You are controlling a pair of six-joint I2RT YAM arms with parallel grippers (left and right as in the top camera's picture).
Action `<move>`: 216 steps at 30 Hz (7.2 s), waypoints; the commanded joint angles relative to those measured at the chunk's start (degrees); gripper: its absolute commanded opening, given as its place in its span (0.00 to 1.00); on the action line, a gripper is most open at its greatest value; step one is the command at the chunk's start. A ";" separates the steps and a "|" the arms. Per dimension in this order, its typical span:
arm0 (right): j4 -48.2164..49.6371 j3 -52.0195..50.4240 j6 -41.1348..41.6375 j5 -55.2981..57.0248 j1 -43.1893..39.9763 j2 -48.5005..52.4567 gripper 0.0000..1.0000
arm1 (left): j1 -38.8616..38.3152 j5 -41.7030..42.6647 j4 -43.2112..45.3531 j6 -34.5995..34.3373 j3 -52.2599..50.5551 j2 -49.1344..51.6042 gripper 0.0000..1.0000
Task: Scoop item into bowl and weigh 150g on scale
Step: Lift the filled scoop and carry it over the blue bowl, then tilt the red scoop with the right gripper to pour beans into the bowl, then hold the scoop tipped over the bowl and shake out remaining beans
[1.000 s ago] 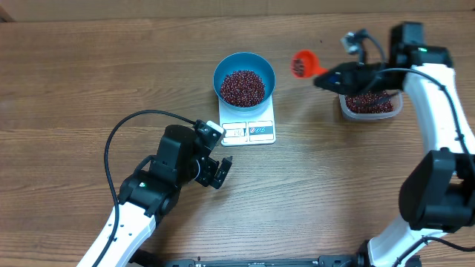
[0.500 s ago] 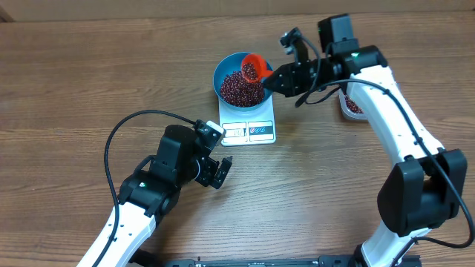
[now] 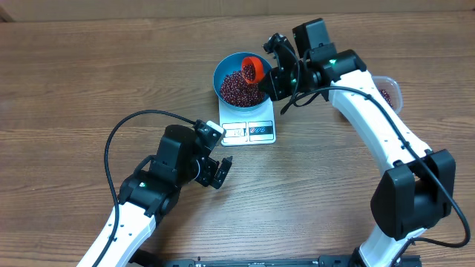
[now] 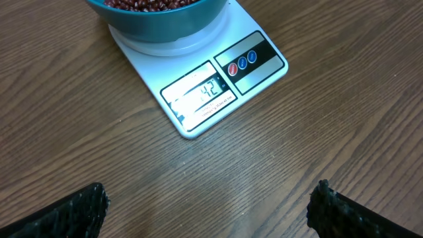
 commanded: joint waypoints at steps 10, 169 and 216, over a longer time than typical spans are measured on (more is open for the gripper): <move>1.75 1.42 0.17 8.66 2.45 -0.50 0.04 | 0.20 -0.35 0.04 -0.52 -0.20 0.20 1.00; 2.82 1.42 -11.34 18.10 4.72 -0.50 0.04 | 0.20 -0.35 0.02 -0.52 -0.20 0.24 1.00; 2.82 1.42 -18.12 18.93 4.72 -0.50 0.04 | 0.20 -0.35 0.04 -0.52 -0.20 0.24 0.99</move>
